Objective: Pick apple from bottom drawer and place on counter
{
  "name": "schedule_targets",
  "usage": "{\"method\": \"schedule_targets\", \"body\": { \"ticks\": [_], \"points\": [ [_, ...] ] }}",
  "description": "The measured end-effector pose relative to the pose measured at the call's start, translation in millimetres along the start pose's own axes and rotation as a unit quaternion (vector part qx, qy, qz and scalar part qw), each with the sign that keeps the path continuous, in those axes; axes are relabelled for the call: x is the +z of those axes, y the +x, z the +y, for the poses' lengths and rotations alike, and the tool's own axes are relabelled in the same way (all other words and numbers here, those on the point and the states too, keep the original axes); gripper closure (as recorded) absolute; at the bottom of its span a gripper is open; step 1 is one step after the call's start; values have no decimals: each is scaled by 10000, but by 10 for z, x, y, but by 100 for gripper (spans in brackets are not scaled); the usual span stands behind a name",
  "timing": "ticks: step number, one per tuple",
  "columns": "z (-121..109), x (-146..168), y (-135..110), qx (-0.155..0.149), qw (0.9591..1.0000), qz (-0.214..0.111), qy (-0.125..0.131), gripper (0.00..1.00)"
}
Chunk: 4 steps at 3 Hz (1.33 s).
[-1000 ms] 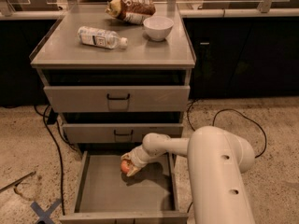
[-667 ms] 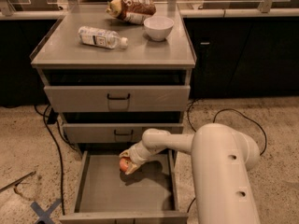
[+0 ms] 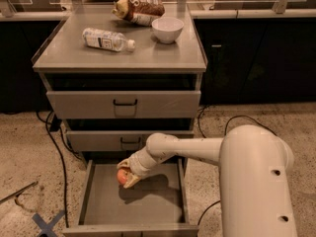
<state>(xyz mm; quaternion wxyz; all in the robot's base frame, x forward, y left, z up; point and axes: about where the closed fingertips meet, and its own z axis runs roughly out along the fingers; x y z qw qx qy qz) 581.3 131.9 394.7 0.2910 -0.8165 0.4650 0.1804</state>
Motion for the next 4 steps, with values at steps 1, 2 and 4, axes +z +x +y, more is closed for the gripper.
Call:
{"method": "schedule_targets", "body": {
  "ticks": [1, 2, 4],
  "points": [
    [-1, 1, -4, -5, 10000, -3, -2, 100],
    [-128, -135, -84, -121, 9999, -87, 24, 100],
    [-469, -492, -363, -500, 9981, -324, 122, 100]
  ]
}}
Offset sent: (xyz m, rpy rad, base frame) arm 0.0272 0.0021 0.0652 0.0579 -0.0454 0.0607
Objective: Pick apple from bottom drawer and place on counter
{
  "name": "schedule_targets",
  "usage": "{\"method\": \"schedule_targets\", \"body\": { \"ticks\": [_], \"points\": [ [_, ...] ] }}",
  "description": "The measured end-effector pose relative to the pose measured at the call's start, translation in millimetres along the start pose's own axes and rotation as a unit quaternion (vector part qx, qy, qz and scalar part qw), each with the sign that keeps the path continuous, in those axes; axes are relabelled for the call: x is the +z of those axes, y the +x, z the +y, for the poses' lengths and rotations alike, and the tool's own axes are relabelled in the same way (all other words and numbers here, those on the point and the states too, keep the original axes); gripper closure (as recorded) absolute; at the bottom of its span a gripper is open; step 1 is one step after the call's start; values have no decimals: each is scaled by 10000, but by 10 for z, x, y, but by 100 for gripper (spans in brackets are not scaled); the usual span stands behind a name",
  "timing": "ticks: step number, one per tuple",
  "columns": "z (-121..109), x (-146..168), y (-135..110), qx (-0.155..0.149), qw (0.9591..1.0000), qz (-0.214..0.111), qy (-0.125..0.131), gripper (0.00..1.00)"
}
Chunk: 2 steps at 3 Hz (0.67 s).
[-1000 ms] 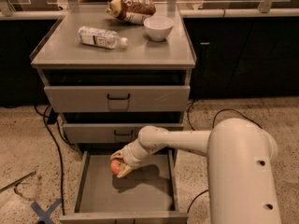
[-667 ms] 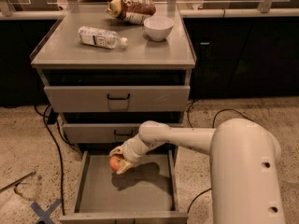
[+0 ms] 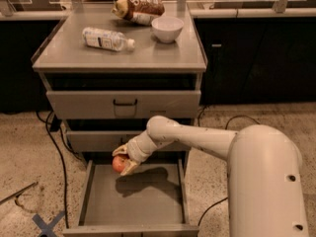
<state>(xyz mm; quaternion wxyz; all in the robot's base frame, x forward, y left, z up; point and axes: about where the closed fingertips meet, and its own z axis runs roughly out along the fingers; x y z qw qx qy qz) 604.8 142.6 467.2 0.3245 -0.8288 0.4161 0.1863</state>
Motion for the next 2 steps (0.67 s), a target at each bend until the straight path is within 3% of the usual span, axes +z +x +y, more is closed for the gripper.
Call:
{"method": "schedule_targets", "body": {
  "ticks": [2],
  "points": [
    [-42, -10, -37, -62, 10000, -9, -4, 100]
  ]
}}
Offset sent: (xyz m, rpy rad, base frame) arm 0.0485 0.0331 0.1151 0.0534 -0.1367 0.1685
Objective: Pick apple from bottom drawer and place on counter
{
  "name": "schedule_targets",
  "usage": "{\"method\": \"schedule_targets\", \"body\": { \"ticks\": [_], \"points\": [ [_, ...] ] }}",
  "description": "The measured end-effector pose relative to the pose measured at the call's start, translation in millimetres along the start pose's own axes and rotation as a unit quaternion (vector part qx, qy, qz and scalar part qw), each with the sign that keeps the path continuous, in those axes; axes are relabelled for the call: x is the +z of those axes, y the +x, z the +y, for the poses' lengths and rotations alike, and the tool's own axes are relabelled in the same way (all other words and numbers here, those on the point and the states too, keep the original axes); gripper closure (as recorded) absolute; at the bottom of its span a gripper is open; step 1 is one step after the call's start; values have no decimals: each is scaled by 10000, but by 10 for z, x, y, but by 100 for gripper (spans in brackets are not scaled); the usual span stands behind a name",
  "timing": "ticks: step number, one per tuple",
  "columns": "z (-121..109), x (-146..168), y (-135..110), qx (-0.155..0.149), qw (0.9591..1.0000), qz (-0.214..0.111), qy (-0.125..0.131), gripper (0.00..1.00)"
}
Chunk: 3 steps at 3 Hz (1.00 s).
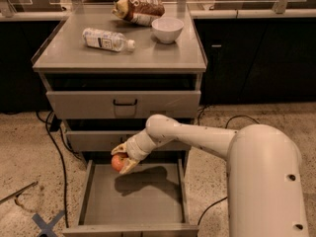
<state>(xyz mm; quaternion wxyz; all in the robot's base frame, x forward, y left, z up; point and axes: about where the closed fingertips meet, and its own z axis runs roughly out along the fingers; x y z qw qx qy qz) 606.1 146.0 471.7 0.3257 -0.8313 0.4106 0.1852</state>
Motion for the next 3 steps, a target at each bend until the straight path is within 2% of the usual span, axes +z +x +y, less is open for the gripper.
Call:
{"method": "schedule_targets", "body": {
  "ticks": [1, 2, 3],
  "points": [
    [-89, -57, -107, -82, 10000, 33, -33, 100],
    [-352, -274, -367, -208, 9997, 101, -45, 100],
    [-737, -639, -727, -471, 9986, 216, -45, 100]
  ]
}}
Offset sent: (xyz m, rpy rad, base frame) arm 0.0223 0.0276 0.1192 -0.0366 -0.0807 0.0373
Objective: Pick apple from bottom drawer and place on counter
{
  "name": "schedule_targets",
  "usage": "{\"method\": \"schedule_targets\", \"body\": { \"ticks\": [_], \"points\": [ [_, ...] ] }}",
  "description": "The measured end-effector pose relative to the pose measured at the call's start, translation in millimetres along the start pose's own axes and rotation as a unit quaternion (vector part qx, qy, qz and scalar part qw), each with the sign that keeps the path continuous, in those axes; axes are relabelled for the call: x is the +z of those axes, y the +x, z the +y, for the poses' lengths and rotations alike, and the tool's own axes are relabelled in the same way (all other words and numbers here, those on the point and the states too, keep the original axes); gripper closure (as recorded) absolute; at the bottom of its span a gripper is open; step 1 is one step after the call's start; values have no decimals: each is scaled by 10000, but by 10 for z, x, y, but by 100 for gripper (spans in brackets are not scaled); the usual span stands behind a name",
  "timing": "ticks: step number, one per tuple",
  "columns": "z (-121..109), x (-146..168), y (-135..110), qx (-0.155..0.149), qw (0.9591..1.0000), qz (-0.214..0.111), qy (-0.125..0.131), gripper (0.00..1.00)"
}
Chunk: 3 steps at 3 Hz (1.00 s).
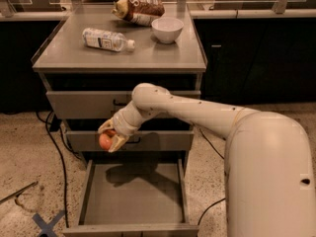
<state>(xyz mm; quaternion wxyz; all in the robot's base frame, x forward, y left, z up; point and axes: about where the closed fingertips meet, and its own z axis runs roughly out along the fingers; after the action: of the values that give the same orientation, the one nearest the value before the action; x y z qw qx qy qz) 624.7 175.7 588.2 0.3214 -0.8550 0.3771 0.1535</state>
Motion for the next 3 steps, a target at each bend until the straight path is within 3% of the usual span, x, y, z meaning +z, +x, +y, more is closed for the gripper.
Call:
{"method": "schedule_targets", "body": {
  "ticks": [1, 2, 3],
  "points": [
    [-350, -374, -399, -256, 9997, -23, 29, 100],
    [-350, -374, -400, -256, 9997, -24, 28, 100],
    [-350, -374, -400, -256, 9997, -24, 28, 82]
  ]
}}
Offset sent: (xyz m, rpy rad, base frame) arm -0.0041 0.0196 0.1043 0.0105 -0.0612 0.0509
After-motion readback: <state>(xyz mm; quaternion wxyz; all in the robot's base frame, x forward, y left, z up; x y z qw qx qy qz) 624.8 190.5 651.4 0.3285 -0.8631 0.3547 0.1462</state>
